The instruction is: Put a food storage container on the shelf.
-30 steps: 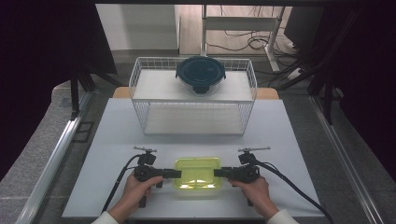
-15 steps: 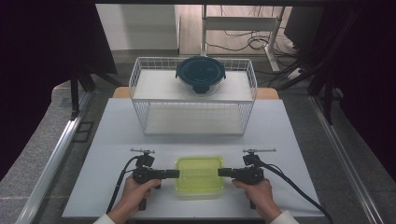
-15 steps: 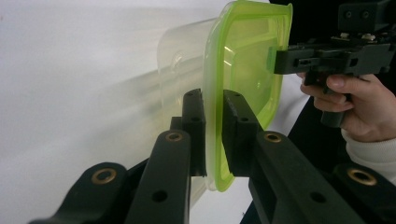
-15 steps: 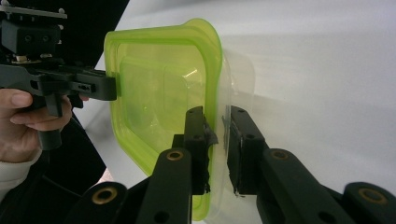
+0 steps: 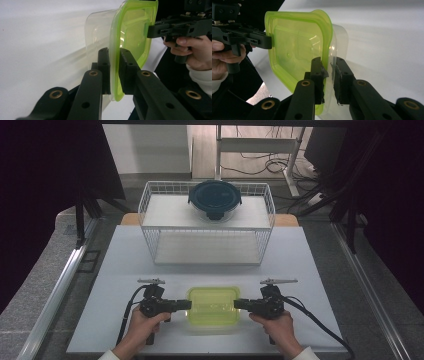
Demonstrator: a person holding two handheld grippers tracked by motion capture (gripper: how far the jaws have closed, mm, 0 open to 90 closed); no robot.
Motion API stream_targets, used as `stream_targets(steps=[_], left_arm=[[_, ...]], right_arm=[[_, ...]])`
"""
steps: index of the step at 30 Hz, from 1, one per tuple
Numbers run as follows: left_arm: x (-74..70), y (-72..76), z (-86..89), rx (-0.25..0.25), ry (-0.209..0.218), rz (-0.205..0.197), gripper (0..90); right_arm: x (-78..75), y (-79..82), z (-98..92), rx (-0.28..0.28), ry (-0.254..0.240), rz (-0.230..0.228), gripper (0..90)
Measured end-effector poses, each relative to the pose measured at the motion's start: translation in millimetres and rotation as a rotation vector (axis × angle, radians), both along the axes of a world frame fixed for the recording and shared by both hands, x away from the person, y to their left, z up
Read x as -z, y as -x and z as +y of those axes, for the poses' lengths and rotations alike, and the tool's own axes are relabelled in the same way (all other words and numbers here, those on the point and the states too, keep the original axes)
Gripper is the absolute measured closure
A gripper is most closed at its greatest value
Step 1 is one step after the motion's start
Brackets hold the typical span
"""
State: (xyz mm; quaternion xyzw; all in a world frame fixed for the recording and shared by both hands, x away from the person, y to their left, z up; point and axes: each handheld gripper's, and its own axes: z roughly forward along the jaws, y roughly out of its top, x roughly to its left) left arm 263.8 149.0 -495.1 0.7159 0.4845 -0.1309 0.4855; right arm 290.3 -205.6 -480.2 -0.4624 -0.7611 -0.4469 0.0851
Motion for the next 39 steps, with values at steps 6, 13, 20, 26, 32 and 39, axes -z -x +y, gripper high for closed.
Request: stream_targets(steps=[6, 13, 20, 26, 32, 39], left_arm=[[-4.0, 1.2, 0.2, 0.005, -0.003, -0.020, 81.2], [-9.1, 2.8, -1.0, 0.005, -0.015, -0.049, 81.1], [-22.1, 0.9, 2.6, 0.011, -0.010, -0.084, 81.1], [-29.6, -0.4, 2.3, 0.007, -0.020, -0.111, 81.2], [-40.1, -3.0, 0.0, 0.009, -0.020, -0.130, 81.2], [-63.3, -8.0, 0.9, 0.017, -0.028, -0.180, 81.1]], right_arm=[[-1.3, 1.4, 0.8, -0.003, 0.006, -0.011, 78.5], [-5.5, 1.5, 0.0, -0.003, -0.005, -0.026, 78.5], [-14.3, 2.0, 2.5, -0.011, 0.002, -0.068, 78.2], [-19.6, -1.6, 3.1, -0.015, -0.006, -0.081, 78.3], [-31.4, -3.0, 1.3, -0.014, -0.005, -0.115, 78.5], [-48.2, -6.9, -0.1, -0.015, -0.018, -0.148, 78.5]])
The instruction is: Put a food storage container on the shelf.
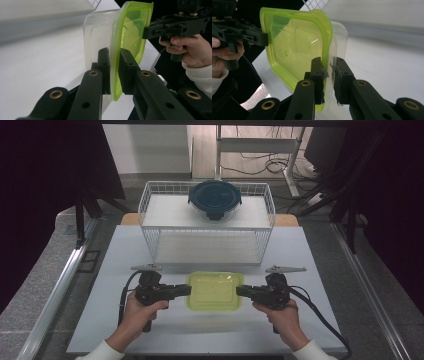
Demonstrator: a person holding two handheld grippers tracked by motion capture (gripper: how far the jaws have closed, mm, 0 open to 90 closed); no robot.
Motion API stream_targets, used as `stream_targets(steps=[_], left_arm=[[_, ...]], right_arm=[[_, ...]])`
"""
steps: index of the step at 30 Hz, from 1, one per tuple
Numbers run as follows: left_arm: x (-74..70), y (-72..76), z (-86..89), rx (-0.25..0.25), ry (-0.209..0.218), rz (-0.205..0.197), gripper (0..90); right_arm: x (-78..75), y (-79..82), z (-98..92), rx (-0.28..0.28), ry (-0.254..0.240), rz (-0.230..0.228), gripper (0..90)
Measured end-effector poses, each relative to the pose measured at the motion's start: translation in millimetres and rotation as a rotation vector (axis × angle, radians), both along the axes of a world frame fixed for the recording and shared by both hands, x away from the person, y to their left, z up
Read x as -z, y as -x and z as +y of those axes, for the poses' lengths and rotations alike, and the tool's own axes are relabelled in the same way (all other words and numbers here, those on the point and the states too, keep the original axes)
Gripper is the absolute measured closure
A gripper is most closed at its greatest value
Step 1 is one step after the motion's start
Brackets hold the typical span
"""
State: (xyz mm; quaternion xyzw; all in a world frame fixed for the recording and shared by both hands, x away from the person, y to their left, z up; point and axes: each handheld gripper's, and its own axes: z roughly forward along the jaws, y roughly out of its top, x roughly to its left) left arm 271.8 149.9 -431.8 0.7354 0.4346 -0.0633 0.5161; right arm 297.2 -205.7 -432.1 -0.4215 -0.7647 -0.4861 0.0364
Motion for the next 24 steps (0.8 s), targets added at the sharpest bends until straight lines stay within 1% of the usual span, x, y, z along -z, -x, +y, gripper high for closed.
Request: stream_targets(steps=[8, 9, 16, 24], left_arm=[[-21.6, -3.3, 3.1, -0.003, 0.008, -0.046, 81.1], [-23.7, -3.9, 3.4, -0.003, 0.014, -0.048, 81.1], [-41.6, -8.7, 4.0, -0.003, 0.014, -0.084, 81.1], [-58.3, -14.5, 4.6, 0.002, 0.024, -0.101, 81.1]], right_arm=[[-23.3, -3.4, 2.5, -0.003, -0.008, -0.053, 78.4], [-26.1, -3.8, 2.6, -0.005, -0.007, -0.058, 78.4], [-45.0, -7.0, 4.4, 0.004, -0.001, -0.087, 78.4], [-64.3, -10.3, 4.2, 0.005, -0.002, -0.116, 78.3]])
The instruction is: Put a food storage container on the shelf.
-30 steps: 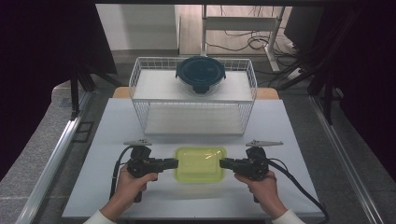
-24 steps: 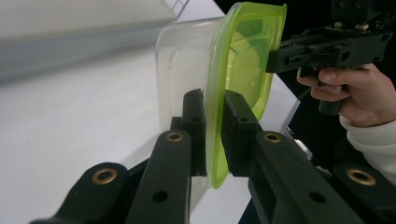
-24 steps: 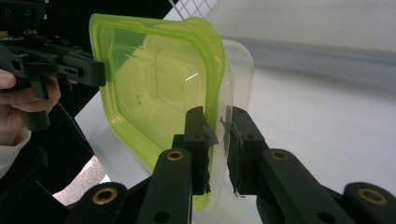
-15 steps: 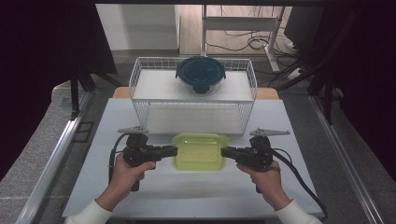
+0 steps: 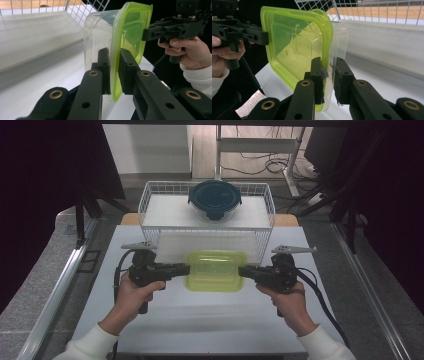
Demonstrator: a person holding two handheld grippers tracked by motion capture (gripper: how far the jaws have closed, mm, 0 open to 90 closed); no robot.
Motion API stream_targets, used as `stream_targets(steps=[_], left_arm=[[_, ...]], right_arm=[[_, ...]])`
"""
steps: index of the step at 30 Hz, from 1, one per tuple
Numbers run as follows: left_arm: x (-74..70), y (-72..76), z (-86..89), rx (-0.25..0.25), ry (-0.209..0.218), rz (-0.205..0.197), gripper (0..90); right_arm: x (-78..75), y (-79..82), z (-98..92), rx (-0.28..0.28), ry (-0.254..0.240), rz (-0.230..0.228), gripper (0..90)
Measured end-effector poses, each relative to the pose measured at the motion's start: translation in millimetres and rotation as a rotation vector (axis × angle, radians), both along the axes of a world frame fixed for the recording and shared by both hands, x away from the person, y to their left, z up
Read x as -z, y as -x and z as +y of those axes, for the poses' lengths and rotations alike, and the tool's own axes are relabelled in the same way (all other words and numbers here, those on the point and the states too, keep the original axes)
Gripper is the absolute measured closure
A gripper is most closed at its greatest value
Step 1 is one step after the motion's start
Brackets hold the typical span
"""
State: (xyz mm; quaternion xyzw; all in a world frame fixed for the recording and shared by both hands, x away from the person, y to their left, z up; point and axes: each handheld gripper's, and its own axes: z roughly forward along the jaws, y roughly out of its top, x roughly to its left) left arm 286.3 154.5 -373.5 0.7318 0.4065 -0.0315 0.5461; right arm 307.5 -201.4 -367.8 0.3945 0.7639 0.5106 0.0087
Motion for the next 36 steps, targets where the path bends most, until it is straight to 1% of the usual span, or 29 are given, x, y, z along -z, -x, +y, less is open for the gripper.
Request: stream_targets(steps=[8, 9, 16, 20, 25, 29, 32, 36], left_arm=[[-10.5, -7.0, 2.2, -0.002, 0.011, -0.003, 81.2], [-11.8, -7.8, 2.8, -0.002, 0.013, -0.003, 81.2], [-22.6, -12.2, 4.3, -0.007, 0.016, -0.022, 81.2], [-28.7, -15.8, 4.4, -0.008, 0.018, -0.031, 81.2], [-35.4, -22.1, 2.6, -0.006, 0.004, -0.039, 81.3], [-39.3, -27.8, 1.6, -0.003, -0.005, -0.042, 81.3], [-41.8, -31.5, 1.4, -0.005, -0.004, -0.040, 81.3], [-45.5, -36.3, 2.2, -0.005, -0.004, -0.045, 81.3]], right_arm=[[-14.7, -5.0, 1.6, 0.006, 0.003, -0.015, 78.4], [-16.1, -5.8, 2.0, 0.005, 0.004, -0.023, 78.3], [-28.3, -10.3, 3.9, 0.009, -0.004, -0.037, 78.4], [-35.7, -13.4, 3.7, 0.012, -0.009, -0.052, 78.5], [-41.1, -17.1, 3.4, 0.018, -0.008, -0.054, 78.5], [-41.3, -21.6, 2.3, 0.026, -0.015, -0.052, 78.6], [-42.5, -24.9, 2.0, 0.030, -0.021, -0.048, 78.6], [-45.4, -29.2, 2.1, 0.033, -0.029, -0.054, 78.7]])
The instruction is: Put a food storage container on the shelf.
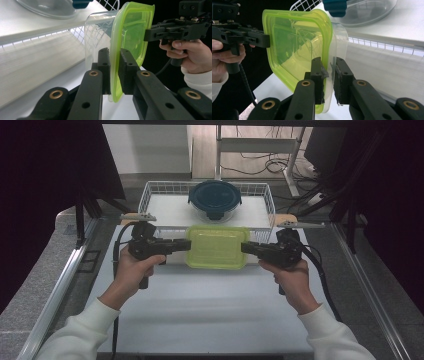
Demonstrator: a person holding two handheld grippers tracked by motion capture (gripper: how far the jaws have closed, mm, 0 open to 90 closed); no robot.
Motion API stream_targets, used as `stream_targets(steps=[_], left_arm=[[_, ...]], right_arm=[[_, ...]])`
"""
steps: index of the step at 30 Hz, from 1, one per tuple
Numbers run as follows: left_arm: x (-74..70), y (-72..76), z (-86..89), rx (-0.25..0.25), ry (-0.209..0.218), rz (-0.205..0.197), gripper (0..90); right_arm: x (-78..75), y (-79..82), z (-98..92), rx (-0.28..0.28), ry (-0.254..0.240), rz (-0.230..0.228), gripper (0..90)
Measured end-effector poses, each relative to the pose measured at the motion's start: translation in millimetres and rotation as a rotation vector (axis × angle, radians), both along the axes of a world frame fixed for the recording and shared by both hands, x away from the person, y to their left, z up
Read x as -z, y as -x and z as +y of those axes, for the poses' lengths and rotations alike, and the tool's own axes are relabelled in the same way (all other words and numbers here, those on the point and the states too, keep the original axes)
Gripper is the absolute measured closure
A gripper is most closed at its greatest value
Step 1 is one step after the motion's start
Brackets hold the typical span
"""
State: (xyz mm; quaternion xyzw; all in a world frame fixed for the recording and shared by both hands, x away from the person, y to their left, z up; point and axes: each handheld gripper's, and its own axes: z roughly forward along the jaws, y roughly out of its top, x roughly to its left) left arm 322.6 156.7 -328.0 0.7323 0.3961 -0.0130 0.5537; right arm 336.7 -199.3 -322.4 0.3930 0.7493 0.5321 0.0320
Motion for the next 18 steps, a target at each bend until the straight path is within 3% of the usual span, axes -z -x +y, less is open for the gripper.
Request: stream_targets(steps=[9, 18], left_arm=[[-9.5, -10.7, 1.6, -0.007, 0.007, -0.012, 81.4], [-27.4, -25.0, 5.7, -0.019, 0.022, -0.033, 81.5]], right_arm=[[-8.3, -11.2, 1.2, 0.009, -0.022, -0.013, 78.9], [-28.7, -24.8, 5.4, 0.016, -0.031, -0.039, 79.1]])
